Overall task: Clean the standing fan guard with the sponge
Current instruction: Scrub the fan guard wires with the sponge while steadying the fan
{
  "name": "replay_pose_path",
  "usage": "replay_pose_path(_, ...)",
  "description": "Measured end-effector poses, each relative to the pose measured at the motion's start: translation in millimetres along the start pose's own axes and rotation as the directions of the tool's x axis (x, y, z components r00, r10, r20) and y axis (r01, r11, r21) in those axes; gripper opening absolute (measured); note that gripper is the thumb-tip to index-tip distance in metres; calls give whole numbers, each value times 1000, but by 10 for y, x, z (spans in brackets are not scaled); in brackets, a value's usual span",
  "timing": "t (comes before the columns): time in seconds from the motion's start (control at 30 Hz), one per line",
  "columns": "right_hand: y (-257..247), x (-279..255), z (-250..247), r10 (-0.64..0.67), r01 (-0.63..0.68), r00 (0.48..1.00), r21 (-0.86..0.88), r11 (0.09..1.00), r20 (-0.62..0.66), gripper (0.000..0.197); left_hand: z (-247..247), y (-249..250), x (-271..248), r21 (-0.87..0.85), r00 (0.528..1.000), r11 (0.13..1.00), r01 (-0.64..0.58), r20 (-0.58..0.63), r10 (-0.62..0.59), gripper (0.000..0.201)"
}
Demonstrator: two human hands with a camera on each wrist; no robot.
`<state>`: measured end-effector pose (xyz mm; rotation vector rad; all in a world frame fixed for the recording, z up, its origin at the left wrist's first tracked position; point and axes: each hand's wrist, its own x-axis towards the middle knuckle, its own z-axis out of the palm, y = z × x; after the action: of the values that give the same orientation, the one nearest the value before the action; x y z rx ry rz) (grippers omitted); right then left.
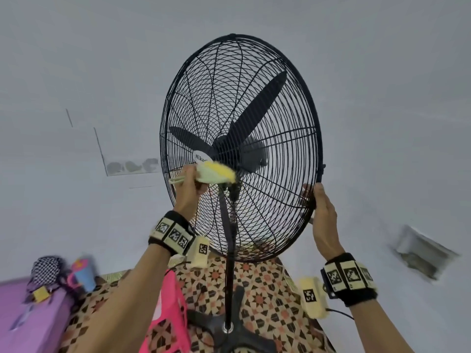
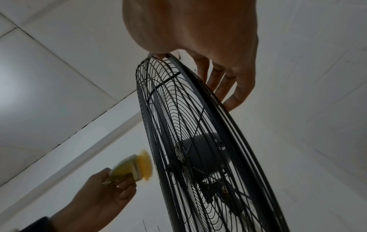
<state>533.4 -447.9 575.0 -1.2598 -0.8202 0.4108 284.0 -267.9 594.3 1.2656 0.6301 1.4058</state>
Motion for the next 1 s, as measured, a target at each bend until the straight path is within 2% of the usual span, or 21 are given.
replay_pose_path(0.07, 12, 0, 24, -7, 7, 1000, -3, 1000, -5, 81, 9, -12, 88, 59, 998, 998, -13, -55, 16, 23)
replay_pose_path(0.1, 23, 3, 37, -10, 10, 1000, -5, 1000, -18, 83, 26, -20, 97, 65, 1000, 998, 12, -15, -11, 24)
replay_pose_path(0.17, 32, 13, 59, -31, 31, 998, -9, 999, -57, 88, 44, -1, 52, 38, 985, 997, 72, 155, -77, 24)
replay_pose_path(0.2, 33, 16, 64, -37, 37, 997, -4, 999, -73, 90, 39, 18, 15, 29, 972, 997, 76, 220, -81, 24)
replay_pose_path(0.23, 37, 18, 63, -35, 36, 996, 9, 999, -80, 90, 27, 34, -1, 27, 971, 998, 58, 232, -63, 25)
replay_pose_path(0.27, 35, 10, 66, -30, 32, 997, 25, 999, -76, 87, 17, 45, 5, 28, 982, 999, 21, 189, -26, 25)
replay_pose_path(0.37, 33, -18, 81, -36, 39, 998, 57, 998, -49, 71, 26, 8, 97, 30, 997, 998, -57, -57, 58, 23)
replay_pose_path(0.4, 21, -29, 93, -41, 44, 998, 55, 998, -56, 72, 49, -17, 102, 18, 997, 999, -43, -62, 44, 22)
replay_pose_path(0.43, 32, -16, 96, -42, 45, 997, 46, 998, -68, 77, 67, -45, 88, -3, 1000, 1000, -12, -16, 12, 21)
replay_pose_path(0.5, 24, 1, 89, -40, 42, 996, 22, 999, -81, 82, 71, -89, -4, -55, 987, 995, 87, 141, -78, 22)
replay_pose_path(0.57, 22, 13, 60, -32, 33, 997, 17, 999, -74, 64, 47, -105, -109, -106, 973, 987, 123, 207, -99, 24)
replay_pose_path(0.63, 28, 7, 32, -51, 51, 998, -6, 999, -44, 49, 29, -102, -133, -188, 993, 981, 56, 114, -35, 25)
replay_pose_path(0.7, 46, -2, 20, -87, 87, 996, -39, 995, -4, 54, 69, -108, -121, -155, 999, 988, -23, -35, 17, 26)
replay_pose_path(0.73, 39, -18, 21, -96, 96, 995, -53, 994, 8, 58, 112, -118, -132, -106, 997, 994, -33, -67, 26, 25)
replay_pose_path(0.8, 38, -20, 13, -96, 98, 995, -75, 992, 29, 64, 211, -135, -202, -69, 1000, 998, 4, 4, -4, 26)
replay_pose_path(0.87, 30, -1, -17, -91, 97, 994, -91, 991, 66, 69, 283, -97, -288, -127, 987, 989, 70, 153, -50, 29)
replay_pose_path(0.9, 27, 14, -42, -84, 94, 992, -104, 990, 93, 70, 293, -61, -311, -162, 980, 983, 84, 191, -52, 30)
replay_pose_path(0.93, 28, 25, -67, -74, 88, 990, -121, 989, 119, 73, 287, -26, -310, -188, 983, 980, 72, 179, -38, 30)
replay_pose_path(1.0, 13, 7, -92, -53, 75, 987, -149, 986, 151, 74, 262, 0, -261, -191, 999, 981, 15, 35, -9, 23)
